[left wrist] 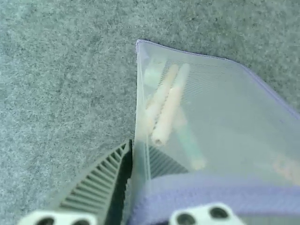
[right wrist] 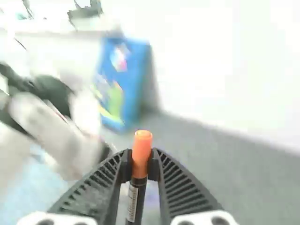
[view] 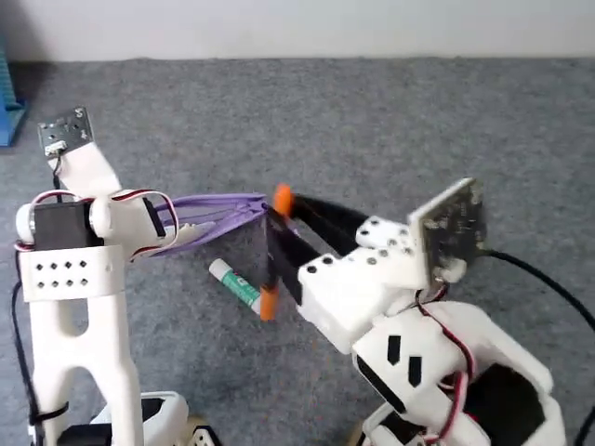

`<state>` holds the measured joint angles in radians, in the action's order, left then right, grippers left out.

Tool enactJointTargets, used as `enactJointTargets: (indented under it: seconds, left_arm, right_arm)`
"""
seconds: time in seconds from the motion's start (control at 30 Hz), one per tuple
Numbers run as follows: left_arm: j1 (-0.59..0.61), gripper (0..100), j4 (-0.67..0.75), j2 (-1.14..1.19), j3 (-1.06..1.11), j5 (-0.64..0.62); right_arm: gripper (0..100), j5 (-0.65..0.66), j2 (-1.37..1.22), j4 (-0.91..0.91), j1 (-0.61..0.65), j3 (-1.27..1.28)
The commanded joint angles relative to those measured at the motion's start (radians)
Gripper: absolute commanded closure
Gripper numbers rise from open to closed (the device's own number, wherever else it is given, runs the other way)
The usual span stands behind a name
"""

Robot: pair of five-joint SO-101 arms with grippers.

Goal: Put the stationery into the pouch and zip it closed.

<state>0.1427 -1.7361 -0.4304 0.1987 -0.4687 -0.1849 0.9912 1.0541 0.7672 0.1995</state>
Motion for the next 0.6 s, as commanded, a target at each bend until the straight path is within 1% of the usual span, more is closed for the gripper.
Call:
enactJointTargets:
  seconds: [0.0,0.03,0.13,0.2,0.27,0.4,0.47,0.57]
  left_arm:
    - [-0.005,99,-0.015,0.031,0.001,-0.017]
    - [-0.005,99,-0.015,0.031,0.001,-0.017]
    - [-0.005,99,-0.015,0.031,0.001,-0.017]
    - [-0.005,99,-0.015,0.031,0.001,-0.017]
    - [-0.005,99,-0.015,0.031,0.001,-0.017]
    - [-0.005,99,-0.015,0.031,0.001,-0.017]
    - [-0.005,99,-0.015,0.031,0.001,-0.017]
    - [-0.005,99,-0.015,0.031,0.001,-0.017]
  right_arm:
    - [99.1,0.018,-0.179,-0.110,0.047,-0.226]
    - [99.1,0.037,-0.226,-0.131,0.058,-0.278]
    - [99.1,0.153,-0.351,-0.179,0.097,-0.381]
    - [99.1,0.218,-0.398,-0.213,0.108,-0.393]
    - [99.1,0.245,-0.438,-0.231,0.105,-0.390]
    - [99.1,0.288,-0.479,-0.294,0.067,-0.298]
    - [99.1,0.302,-0.481,-0.384,0.042,-0.232]
    - [99.1,0.377,-0.478,-0.506,0.025,-0.098]
